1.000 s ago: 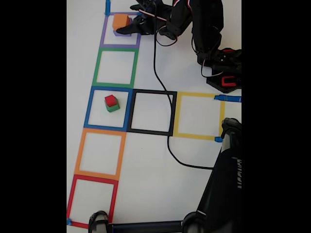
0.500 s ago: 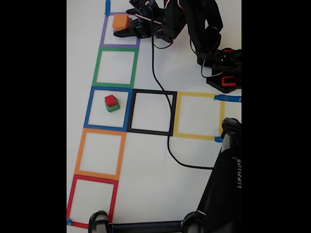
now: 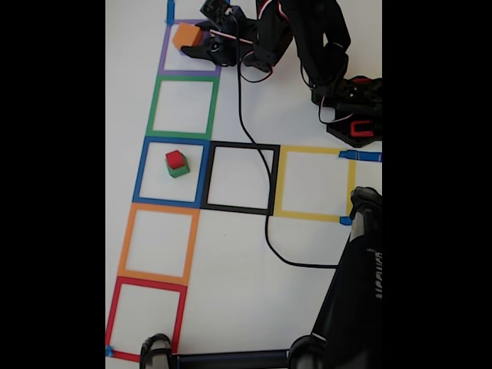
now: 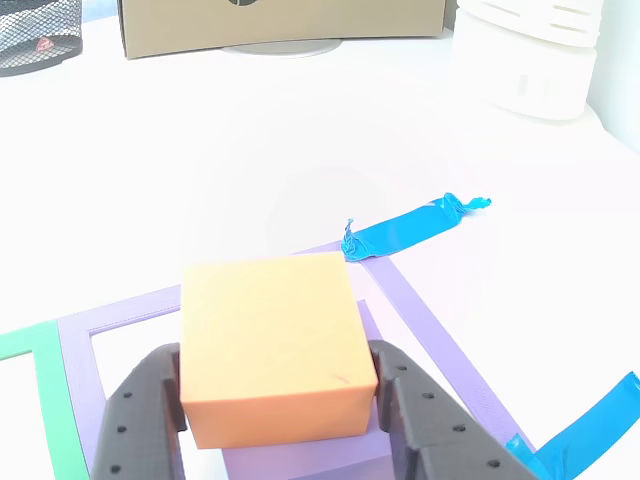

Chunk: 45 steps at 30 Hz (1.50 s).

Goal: Tower of hanoi

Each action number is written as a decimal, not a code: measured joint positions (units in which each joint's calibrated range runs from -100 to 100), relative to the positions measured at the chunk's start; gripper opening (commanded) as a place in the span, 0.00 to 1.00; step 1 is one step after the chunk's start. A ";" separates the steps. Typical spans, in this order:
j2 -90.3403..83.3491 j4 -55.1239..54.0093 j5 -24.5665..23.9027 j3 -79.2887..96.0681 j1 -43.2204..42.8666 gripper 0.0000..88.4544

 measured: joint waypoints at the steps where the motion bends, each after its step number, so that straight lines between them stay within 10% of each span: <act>1: 0.00 0.00 0.00 0.00 -0.23 0.08; 18: -20.01 21.52 0.36 0.18 -4.10 0.07; 29: -54.71 68.84 0.36 -2.66 -5.15 0.06; 45: -69.31 141.80 0.36 -56.93 -17.44 0.06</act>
